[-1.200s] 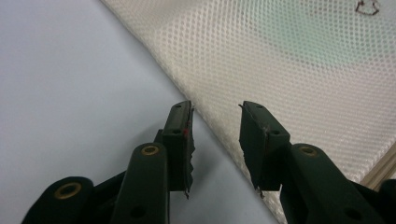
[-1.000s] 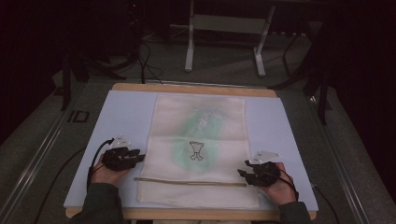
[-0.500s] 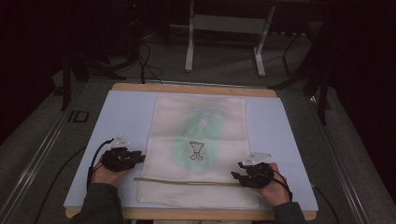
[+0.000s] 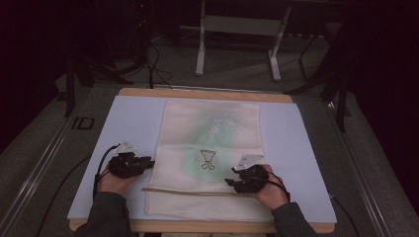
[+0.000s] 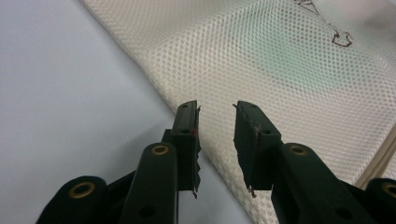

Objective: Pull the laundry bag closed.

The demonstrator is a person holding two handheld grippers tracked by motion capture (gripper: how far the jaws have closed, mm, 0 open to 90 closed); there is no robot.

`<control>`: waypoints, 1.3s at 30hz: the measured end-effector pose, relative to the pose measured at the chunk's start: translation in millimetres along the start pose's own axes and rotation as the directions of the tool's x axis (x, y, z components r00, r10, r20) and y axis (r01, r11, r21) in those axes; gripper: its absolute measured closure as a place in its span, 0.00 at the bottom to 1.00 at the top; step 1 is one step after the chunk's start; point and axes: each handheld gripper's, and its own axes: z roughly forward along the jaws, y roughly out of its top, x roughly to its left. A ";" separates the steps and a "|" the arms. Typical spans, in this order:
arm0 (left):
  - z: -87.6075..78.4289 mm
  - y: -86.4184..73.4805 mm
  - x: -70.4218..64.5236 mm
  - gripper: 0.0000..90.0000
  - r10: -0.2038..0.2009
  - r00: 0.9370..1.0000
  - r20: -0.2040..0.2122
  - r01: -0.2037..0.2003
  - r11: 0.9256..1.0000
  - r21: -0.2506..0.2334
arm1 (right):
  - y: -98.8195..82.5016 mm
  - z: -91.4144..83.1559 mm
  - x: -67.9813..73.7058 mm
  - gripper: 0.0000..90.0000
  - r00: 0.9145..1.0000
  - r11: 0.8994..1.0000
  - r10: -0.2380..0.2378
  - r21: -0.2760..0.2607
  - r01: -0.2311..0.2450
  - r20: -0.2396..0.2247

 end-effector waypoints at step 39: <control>22.7 -1.8 -9.0 0.99 0.091 0.984 0.154 -0.116 0.979 0.165 | 65.0 58.6 63.1 0.65 0.964 0.980 -0.199 -0.046 0.194 -0.174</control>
